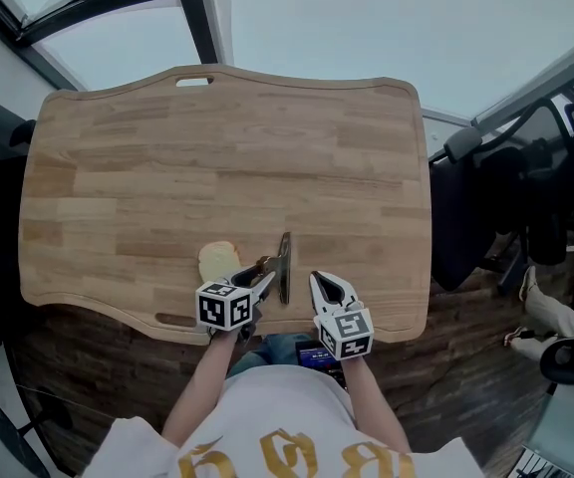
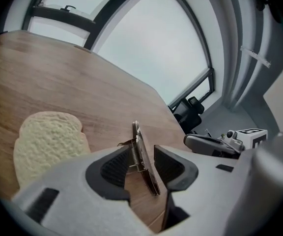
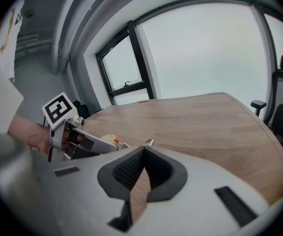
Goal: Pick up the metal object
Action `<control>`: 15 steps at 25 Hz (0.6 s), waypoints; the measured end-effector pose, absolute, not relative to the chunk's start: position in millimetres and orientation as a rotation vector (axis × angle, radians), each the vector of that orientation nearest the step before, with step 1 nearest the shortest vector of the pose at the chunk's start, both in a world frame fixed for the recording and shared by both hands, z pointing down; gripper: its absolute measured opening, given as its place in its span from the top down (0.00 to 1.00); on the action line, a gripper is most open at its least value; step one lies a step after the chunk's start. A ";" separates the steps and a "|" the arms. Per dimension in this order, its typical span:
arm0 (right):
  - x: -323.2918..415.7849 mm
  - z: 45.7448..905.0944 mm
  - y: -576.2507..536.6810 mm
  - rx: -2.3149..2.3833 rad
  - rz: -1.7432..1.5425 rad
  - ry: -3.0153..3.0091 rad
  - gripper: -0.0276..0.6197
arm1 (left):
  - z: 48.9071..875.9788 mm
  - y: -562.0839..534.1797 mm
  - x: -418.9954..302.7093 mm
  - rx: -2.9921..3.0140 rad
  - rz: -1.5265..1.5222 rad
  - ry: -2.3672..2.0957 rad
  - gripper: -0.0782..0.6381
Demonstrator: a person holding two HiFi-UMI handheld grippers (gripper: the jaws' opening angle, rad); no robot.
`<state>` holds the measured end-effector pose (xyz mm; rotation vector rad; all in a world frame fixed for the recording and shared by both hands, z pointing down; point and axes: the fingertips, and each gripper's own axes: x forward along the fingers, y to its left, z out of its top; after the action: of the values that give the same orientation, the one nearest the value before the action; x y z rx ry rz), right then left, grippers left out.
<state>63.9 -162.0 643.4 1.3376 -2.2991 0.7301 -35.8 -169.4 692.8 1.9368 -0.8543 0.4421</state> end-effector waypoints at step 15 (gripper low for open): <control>60.2 666.1 -179.6 1.246 0.790 -2.264 0.94 | 707.5 -184.6 -26.5 1.808 0.418 -0.833 0.78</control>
<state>60.2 -179.6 666.1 1.2460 -2.2639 0.7904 -26.5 -184.6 707.5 1.8082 -0.8330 0.4184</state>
